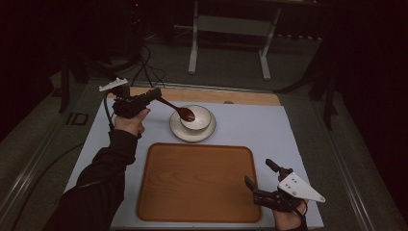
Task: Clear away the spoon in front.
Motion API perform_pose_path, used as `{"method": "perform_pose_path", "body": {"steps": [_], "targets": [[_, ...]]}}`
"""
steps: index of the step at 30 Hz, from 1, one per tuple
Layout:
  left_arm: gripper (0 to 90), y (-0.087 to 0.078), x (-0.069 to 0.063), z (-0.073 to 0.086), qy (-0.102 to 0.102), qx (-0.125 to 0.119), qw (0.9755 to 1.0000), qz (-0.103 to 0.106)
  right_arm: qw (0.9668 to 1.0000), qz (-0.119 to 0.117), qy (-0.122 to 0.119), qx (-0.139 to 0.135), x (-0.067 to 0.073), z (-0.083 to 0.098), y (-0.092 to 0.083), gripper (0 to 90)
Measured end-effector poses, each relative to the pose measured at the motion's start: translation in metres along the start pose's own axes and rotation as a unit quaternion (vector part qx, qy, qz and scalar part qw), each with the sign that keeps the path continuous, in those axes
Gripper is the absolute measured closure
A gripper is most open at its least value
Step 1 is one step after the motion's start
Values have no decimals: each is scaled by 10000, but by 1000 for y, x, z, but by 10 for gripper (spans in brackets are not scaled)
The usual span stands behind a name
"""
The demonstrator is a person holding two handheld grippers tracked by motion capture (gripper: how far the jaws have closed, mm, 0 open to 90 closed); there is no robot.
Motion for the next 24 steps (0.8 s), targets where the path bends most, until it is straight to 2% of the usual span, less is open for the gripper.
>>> {"method": "perform_pose_path", "body": {"steps": [4, 7, 8, 12, 13, 14, 15, 19, 21, 23, 24], "targets": [[840, -11, -2, -4, 176, 15, 9997, 149, 10000, 10, -14, -6, 0, 0, 0, 135], [839, -19, -3, -7, 339, 94, 9987, 365, 10000, 20, -19, -23, 0, -1, 0, 135], [839, -21, -4, -8, 386, 140, 9980, 490, 10000, 20, -19, -23, 0, -1, 0, 135], [839, -30, -9, -9, 621, 274, 9952, 711, 10000, 32, -28, -24, 0, -1, -1, 135], [839, -32, -9, -10, 666, 344, 9938, 820, 10000, 25, -24, -19, 0, -1, 0, 135], [839, -34, -11, -10, 772, 372, 9928, 838, 10000, 21, -21, -13, 0, -1, 0, 135], [839, -34, -11, -10, 772, 372, 9928, 838, 10000, 21, -21, -13, 0, -1, 0, 135], [839, -42, -14, -10, 1023, 553, 9878, 1033, 10000, 8, -54, -28, 2, -2, 0, 135], [839, -45, -14, -11, 1111, 571, 9866, 1048, 10000, 13, -48, -26, 2, -1, 0, 135], [839, -48, -14, -10, 1279, 699, 9834, 1082, 10000, 18, -47, -27, 2, -2, 0, 135], [839, -48, -14, -10, 1279, 699, 9834, 1082, 10000, 18, -47, -27, 2, -2, 0, 135]]}}
Point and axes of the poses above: each handheld gripper's, and its own axes: y roughly forward along the jaws, z roughly out of its underside, x roughly to its left, the point moved 3 cm from there along y, roughly forward along the jaws, and after that the axes turned 7 degrees about -z, right-handed, at the moved point
